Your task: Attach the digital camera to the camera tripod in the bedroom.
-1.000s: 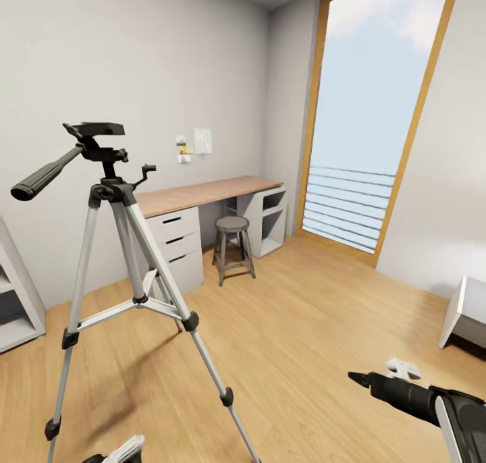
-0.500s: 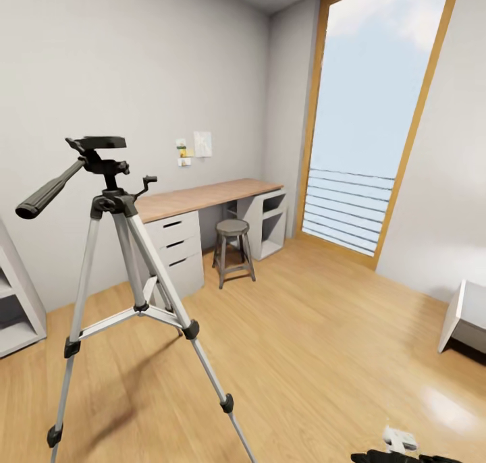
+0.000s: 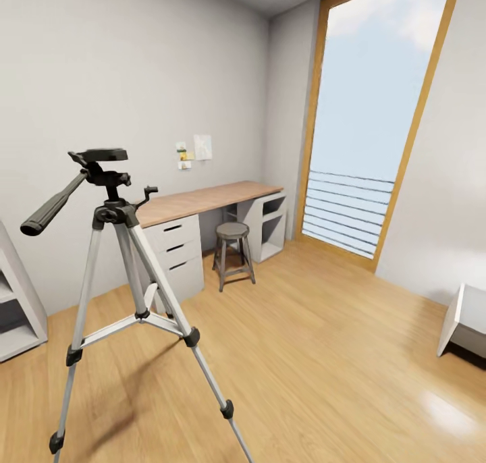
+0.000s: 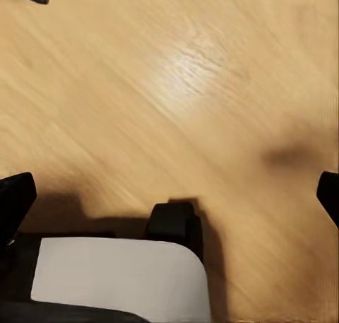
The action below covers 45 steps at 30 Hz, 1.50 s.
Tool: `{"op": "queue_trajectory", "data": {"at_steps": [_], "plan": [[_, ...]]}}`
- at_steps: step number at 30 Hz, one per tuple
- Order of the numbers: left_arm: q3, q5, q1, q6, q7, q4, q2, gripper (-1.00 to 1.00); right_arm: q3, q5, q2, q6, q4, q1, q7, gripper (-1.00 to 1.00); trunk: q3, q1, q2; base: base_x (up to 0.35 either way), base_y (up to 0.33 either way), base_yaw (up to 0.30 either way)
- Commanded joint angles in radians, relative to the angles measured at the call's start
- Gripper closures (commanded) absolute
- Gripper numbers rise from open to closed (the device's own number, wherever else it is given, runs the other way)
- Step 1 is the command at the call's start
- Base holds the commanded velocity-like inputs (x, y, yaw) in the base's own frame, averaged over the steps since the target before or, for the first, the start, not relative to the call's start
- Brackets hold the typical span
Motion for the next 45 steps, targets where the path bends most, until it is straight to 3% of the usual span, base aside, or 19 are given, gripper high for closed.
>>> {"op": "queue_trajectory", "data": {"at_steps": [1, 3, 4, 8, 36, 45], "plan": [[-0.009, 0.006, -0.001, 0.003, 0.001, 0.000, -0.001, 1.00, -0.009, 0.008, -0.003, -0.011, 0.020, 0.000, -0.003, -1.00, 0.002, -0.004, 0.007, 0.000, 0.000, 0.000], [-0.009, 0.006, 0.000, 0.000, 0.001, 0.000, -0.002, 1.00, -0.008, 0.008, -0.008, -0.061, 0.083, 0.000, -0.032, -1.00, 0.009, -0.012, 0.021, 0.000, 0.000, 0.000], [-0.009, 0.006, 0.001, -0.003, 0.001, 0.000, -0.003, 1.00, -0.006, 0.009, -0.013, -0.166, 0.191, 0.000, -0.101, -1.00, 0.012, -0.016, 0.028, 0.000, 0.000, 0.000], [-0.009, 0.006, 0.001, -0.003, 0.001, 0.001, -0.003, 1.00, -0.005, 0.009, -0.014, -0.198, 0.217, 0.000, -0.130, -1.00, 0.024, -0.031, 0.056, 0.000, 0.000, 0.000], [-0.008, 0.006, 0.013, -0.007, 0.001, 0.001, -0.002, 1.00, -0.005, 0.008, -0.014, -0.214, 0.234, 0.000, -0.146, -1.00, 0.112, -0.138, 0.252, 0.000, 0.000, 0.000], [-0.008, 0.003, 0.013, -0.013, 0.003, 0.000, -0.002, 1.00, -0.002, 0.009, -0.002, -0.214, 0.236, 0.000, -0.162, -1.00, 0.140, -0.173, 0.315, 0.000, 0.000, 0.000]]}}
